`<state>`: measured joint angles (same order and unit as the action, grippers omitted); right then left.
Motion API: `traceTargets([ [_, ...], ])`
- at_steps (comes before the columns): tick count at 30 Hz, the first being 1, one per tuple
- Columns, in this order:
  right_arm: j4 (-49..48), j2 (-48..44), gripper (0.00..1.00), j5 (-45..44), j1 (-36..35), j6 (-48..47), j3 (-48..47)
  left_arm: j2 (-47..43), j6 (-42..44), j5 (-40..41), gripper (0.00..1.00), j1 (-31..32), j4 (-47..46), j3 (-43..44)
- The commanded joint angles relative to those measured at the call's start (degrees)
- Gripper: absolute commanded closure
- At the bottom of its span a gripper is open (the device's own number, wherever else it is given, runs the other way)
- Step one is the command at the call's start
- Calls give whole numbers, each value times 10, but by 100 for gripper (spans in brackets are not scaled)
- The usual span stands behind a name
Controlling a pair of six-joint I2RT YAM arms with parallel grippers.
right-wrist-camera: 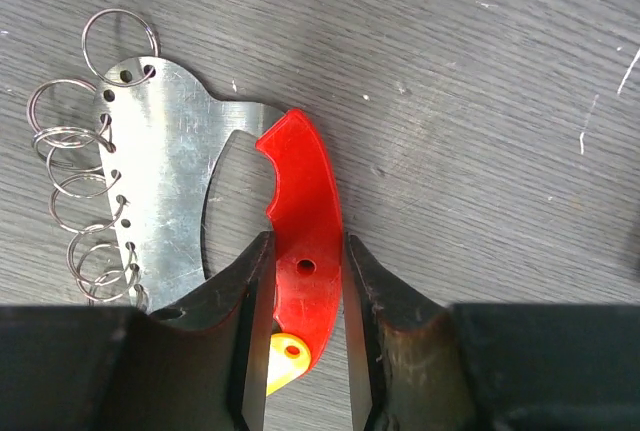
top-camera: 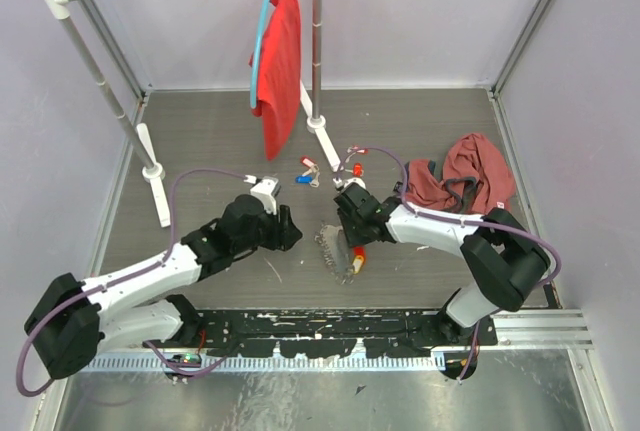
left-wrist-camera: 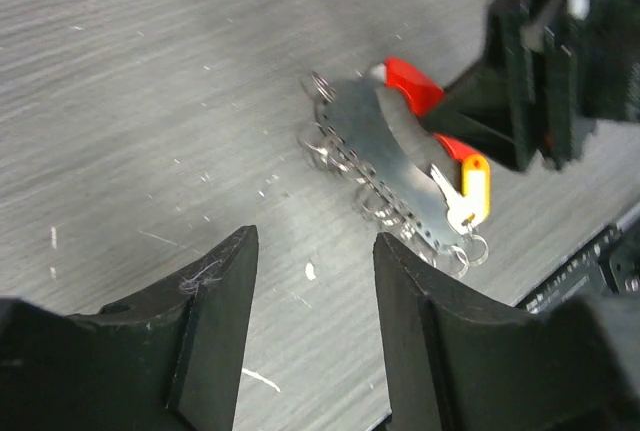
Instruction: Put the keys on the keyring
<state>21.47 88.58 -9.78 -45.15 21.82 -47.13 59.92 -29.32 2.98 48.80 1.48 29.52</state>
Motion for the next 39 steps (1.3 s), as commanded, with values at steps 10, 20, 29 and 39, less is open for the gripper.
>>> traceTargets([
  [10, -17, -17, 76, -6, 1, -15, 5, 235, -79, -96, 38, -72, -13, 159],
  [20, -23, -108, 50, -20, 1, 15, 13, 314, -66, 3, 37, -11, 77, 253],
  [29, 33, -250, 52, -65, 48, 46, 40, 393, 46, 100, 46, 43, 187, 355],
  [39, 50, -333, 54, 66, 171, 24, 89, 455, 138, 98, 53, 71, 239, 428],
])
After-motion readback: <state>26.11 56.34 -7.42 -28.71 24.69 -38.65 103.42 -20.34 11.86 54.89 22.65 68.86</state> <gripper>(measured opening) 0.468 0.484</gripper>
